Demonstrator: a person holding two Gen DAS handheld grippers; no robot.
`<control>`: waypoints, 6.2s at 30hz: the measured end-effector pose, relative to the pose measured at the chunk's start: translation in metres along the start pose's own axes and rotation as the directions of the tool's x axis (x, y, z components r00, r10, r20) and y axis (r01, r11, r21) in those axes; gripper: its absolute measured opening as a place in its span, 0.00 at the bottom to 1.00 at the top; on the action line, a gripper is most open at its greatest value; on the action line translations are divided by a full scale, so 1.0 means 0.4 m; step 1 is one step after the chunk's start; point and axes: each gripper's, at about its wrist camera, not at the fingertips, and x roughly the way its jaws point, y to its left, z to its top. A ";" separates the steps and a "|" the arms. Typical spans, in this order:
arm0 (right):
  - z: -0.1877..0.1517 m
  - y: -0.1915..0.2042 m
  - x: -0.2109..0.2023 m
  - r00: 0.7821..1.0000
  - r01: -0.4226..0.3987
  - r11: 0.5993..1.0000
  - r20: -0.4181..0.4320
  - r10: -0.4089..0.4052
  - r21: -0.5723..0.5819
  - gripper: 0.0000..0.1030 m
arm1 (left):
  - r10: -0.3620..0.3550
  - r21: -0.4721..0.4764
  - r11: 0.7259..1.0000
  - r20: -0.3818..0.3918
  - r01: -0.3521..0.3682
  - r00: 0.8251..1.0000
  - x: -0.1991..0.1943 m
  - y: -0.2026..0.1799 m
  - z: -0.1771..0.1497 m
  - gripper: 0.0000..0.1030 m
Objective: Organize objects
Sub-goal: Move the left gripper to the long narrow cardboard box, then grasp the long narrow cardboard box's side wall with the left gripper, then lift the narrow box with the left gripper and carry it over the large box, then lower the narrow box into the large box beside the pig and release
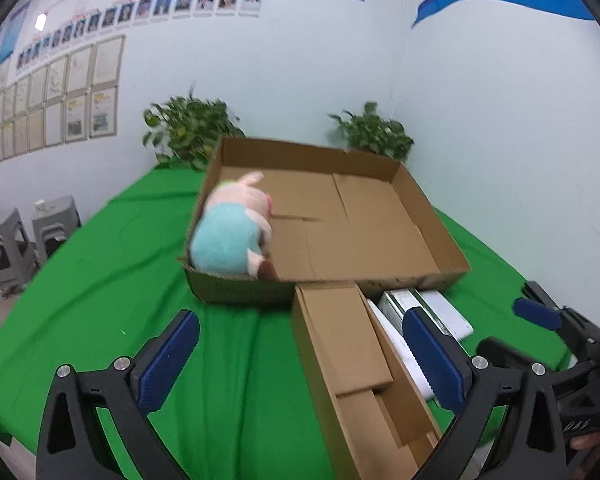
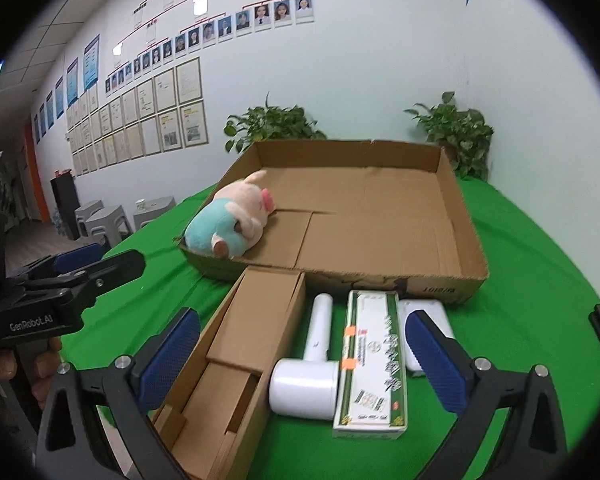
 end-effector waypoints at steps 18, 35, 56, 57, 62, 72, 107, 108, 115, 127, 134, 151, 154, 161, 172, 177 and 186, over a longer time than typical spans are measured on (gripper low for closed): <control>-0.115 0.053 0.070 0.977 -0.037 0.999 -0.212 0.033 -0.017 0.32 | -0.111 -0.028 0.994 -0.314 0.107 0.943 0.184 -0.028 -0.159 0.55; -0.119 0.082 0.082 0.967 -0.042 0.999 -0.251 0.034 -0.026 0.10 | -0.125 -0.040 0.992 -0.367 0.119 0.922 0.196 -0.031 -0.176 0.18; -0.081 0.112 0.044 0.979 -0.059 0.998 -0.197 0.051 -0.037 0.10 | -0.091 -0.031 0.996 -0.315 0.086 0.945 0.134 -0.035 -0.138 0.14; -0.079 0.112 0.041 0.980 -0.057 0.998 -0.194 0.049 -0.037 0.10 | -0.090 -0.030 0.996 -0.312 0.085 0.946 0.132 -0.039 -0.136 0.14; -0.068 0.110 0.025 0.984 -0.057 0.998 -0.174 0.050 -0.036 0.10 | -0.086 -0.022 0.996 -0.294 0.083 0.952 0.115 -0.050 -0.120 0.14; -0.037 0.108 -0.001 0.991 -0.052 0.998 -0.126 0.047 -0.038 0.10 | -0.074 0.001 0.997 -0.249 0.076 0.966 0.076 -0.078 -0.081 0.13; 0.060 0.064 0.003 0.998 -0.058 0.998 -0.033 0.058 -0.015 0.11 | -0.059 0.026 0.998 -0.150 0.063 0.987 0.064 -0.109 0.045 0.10; 0.066 0.063 0.005 0.998 -0.058 0.998 -0.028 0.057 -0.015 0.11 | -0.058 0.028 0.998 -0.146 0.063 0.988 0.068 -0.110 0.054 0.09; 0.114 0.048 0.020 0.999 -0.037 0.999 0.019 0.038 -0.020 0.11 | -0.059 0.052 0.997 -0.106 0.065 0.993 0.101 -0.121 0.119 0.08; 0.192 0.023 0.088 0.997 -0.027 0.999 0.067 0.029 -0.033 0.11 | -0.043 0.044 0.998 -0.051 0.045 0.998 0.179 -0.111 0.231 0.06; 0.235 0.010 0.144 0.996 -0.047 0.998 0.074 0.049 -0.036 0.11 | -0.019 0.049 0.999 -0.039 0.021 0.999 0.238 -0.080 0.285 0.05; 0.290 -0.053 0.357 0.996 -0.089 0.996 0.021 0.089 0.011 0.11 | 0.089 0.082 0.994 -0.133 -0.078 0.987 0.533 -0.017 0.352 0.02; 0.280 -0.063 0.395 0.995 -0.099 0.995 0.002 0.098 0.025 0.11 | 0.107 0.082 0.992 -0.165 -0.095 0.980 0.583 -0.008 0.337 0.02; 0.250 -0.074 0.462 0.989 -0.125 0.990 -0.076 0.130 0.067 0.11 | 0.159 0.096 0.985 -0.209 -0.141 0.965 0.666 0.014 0.306 0.02; 0.233 -0.090 0.500 0.986 -0.119 0.989 -0.110 0.129 0.091 0.10 | 0.185 0.114 0.980 -0.243 -0.162 0.952 0.720 0.024 0.272 0.04; 0.224 -0.088 0.512 0.985 -0.103 0.990 -0.126 0.114 0.092 0.09 | 0.187 0.120 0.980 -0.254 -0.161 0.949 0.728 0.028 0.266 0.05; 0.208 -0.086 0.540 0.980 -0.078 0.993 -0.176 0.093 0.094 0.08 | 0.193 0.153 0.976 -0.269 -0.155 0.944 0.717 0.020 0.254 0.08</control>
